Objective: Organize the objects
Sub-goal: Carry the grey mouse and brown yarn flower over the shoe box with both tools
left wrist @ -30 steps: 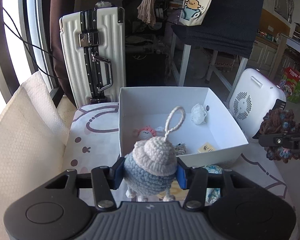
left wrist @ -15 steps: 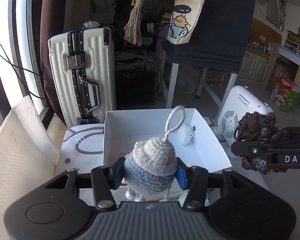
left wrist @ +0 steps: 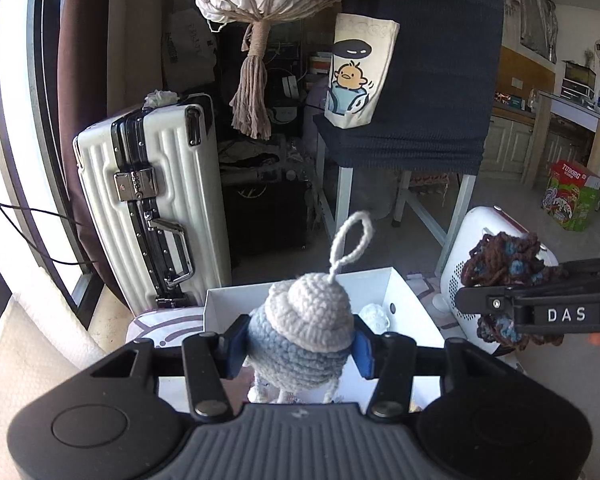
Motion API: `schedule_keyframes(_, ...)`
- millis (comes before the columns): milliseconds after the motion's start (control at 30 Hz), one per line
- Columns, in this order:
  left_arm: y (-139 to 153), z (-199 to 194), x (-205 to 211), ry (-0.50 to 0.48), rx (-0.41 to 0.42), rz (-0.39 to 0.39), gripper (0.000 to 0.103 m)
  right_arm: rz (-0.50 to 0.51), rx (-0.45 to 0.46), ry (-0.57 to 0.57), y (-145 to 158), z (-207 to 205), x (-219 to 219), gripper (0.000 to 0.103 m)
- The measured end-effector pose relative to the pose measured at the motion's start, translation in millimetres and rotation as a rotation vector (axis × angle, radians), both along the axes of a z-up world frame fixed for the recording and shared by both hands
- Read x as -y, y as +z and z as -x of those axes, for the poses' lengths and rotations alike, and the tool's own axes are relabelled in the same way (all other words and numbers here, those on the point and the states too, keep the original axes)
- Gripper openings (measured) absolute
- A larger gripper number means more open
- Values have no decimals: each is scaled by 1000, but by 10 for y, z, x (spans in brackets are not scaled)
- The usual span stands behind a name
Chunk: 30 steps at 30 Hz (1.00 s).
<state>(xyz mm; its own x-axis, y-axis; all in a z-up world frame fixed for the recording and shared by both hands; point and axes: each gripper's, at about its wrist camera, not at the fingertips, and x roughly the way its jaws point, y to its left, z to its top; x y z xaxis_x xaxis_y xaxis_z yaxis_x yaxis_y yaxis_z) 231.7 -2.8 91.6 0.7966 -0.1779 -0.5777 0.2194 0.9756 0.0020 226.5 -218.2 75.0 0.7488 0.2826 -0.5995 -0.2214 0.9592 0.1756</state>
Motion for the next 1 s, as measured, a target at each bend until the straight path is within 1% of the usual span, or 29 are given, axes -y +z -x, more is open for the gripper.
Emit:
schedule_keyframes(200,10,-368,76,-10,19,44,52,-17,-8,-38,-64,-304,76,53)
schedule_keyframes(333,-38,-631,125,-20,35,64,52,-15,-7,-38,-123,-499,73,53)
schedule_keyframes(467,-168,-866,194,-34,35,57,52,-8,-9,-33,-231,-704,53,53)
schedule_keyframes(600,-388,-1106,268,-37,-13,31,52,-2,-53,-43,-431,-937,31,53)
schedule_keyframes(667,-520,-1214,313,-43,-43,3,52,4,-91,-49,-542,-1036,23,53)
schedule_keyframes(700,-595,-1262,337,-47,-59,-16,52,12,-125,-53,-612,-1101,14,53)
schedule_keyframes(833,-877,-1423,443,-96,-133,-106,52,17,-232,-56,-861,-1248,28,53)
schedule_keyframes(1000,-1204,-1488,650,-199,-191,-244,52,42,-291,-57,-1083,-1303,30,53)
